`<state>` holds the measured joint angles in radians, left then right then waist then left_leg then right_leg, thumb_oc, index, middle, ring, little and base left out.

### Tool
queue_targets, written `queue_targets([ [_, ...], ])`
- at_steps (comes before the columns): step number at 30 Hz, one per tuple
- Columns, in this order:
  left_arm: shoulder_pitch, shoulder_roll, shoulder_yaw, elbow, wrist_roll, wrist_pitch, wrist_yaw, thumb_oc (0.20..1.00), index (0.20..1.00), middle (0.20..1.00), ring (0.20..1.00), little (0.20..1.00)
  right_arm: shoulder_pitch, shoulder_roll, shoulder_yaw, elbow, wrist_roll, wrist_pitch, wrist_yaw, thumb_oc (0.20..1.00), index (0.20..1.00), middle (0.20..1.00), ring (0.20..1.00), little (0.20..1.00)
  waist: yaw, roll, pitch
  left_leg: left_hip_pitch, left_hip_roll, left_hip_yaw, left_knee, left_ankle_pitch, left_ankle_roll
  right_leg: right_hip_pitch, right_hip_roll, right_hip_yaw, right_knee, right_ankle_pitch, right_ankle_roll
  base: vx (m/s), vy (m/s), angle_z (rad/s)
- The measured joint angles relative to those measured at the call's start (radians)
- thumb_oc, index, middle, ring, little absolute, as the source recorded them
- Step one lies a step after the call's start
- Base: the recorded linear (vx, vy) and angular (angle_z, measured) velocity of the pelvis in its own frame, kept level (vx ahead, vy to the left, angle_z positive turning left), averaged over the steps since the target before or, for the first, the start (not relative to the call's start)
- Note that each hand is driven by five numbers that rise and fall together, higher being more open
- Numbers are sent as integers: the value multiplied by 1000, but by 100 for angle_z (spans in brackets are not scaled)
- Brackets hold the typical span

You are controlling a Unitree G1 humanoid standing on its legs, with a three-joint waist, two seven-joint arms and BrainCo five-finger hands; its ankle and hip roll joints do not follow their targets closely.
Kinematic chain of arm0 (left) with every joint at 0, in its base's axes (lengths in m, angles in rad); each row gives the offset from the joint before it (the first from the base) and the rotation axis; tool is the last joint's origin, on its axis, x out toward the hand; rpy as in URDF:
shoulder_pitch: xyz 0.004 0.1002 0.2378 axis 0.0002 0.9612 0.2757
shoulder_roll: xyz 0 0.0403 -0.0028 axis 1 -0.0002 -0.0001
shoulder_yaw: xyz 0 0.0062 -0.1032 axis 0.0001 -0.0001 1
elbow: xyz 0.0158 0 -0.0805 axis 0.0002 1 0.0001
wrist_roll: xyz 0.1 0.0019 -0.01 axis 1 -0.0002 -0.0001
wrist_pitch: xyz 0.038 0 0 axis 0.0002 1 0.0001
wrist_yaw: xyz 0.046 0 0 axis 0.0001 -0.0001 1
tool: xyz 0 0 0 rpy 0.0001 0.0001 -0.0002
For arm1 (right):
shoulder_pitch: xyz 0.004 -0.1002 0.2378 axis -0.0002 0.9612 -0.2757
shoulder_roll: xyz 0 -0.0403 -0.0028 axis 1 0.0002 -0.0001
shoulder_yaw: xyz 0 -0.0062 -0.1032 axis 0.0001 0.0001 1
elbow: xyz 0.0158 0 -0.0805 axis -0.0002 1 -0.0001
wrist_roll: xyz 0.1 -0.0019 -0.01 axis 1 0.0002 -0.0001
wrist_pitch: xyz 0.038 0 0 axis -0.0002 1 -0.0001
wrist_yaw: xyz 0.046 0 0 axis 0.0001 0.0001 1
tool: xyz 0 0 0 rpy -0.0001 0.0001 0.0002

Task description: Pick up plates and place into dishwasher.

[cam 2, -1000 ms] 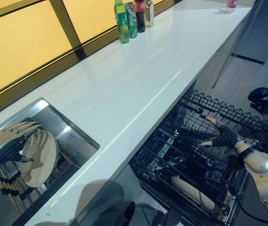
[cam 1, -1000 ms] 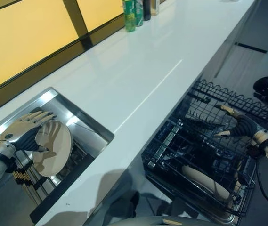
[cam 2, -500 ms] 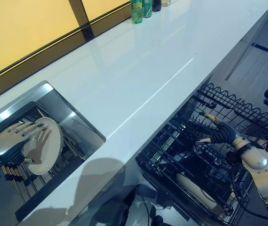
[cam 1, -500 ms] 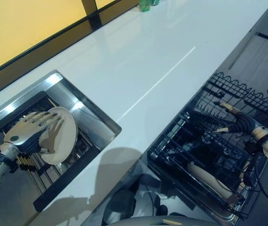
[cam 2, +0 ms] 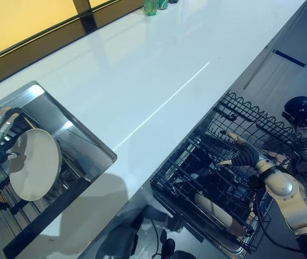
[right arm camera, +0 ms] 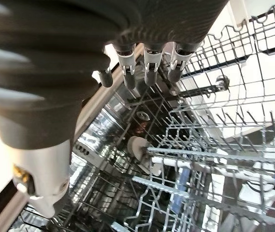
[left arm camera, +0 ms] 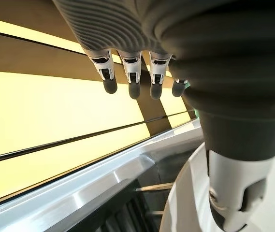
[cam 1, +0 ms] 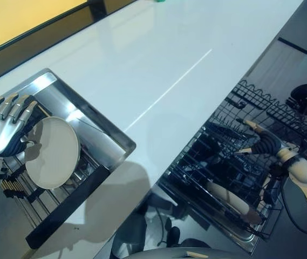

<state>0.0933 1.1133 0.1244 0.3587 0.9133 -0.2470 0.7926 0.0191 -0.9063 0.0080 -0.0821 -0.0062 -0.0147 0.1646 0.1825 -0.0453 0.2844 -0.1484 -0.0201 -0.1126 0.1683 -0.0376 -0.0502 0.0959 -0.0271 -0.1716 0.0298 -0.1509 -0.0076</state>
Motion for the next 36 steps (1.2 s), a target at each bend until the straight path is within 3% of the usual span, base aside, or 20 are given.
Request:
queue_targets([
  [11, -76, 15, -68, -21, 12, 1, -9, 1000, 1000, 1000, 1000, 1000, -23, 3, 12, 2, 0, 0, -28, 1000, 1000, 1000, 1000, 1000, -1, -22, 26, -48, 9, 2, 25, 0, 0, -39, 10, 6, 1, 13, -2, -31, -20, -1],
  [22, -231, 163, -154, -21, -73, 8, -71, 1000, 1000, 1000, 1000, 1000, -105, 4, 61, 8, 19, 0, -72, 1000, 1000, 1000, 1000, 1000, 5, -29, 95, -144, 20, 24, 51, 11, 16, -136, 16, 29, 8, 47, 4, -55, 36, -6],
  [31, -394, 275, -279, -34, -131, -34, -294, 1000, 1000, 1000, 1000, 1000, -160, -11, 66, 32, 28, 0, -73, 1000, 1000, 1000, 1000, 1000, -1, -13, 135, -177, 19, 26, 48, 16, 20, -173, 14, 29, 15, 49, 4, -20, 37, -1],
  [36, -413, 282, -321, -37, -164, -56, -324, 1000, 1000, 1000, 1000, 1000, -181, -15, 70, 46, 31, 0, -73, 1000, 1000, 1000, 1000, 1000, -2, -12, 136, -175, 18, 28, 40, 17, 19, -171, 13, 29, 10, 49, 4, 0, 0, 0],
])
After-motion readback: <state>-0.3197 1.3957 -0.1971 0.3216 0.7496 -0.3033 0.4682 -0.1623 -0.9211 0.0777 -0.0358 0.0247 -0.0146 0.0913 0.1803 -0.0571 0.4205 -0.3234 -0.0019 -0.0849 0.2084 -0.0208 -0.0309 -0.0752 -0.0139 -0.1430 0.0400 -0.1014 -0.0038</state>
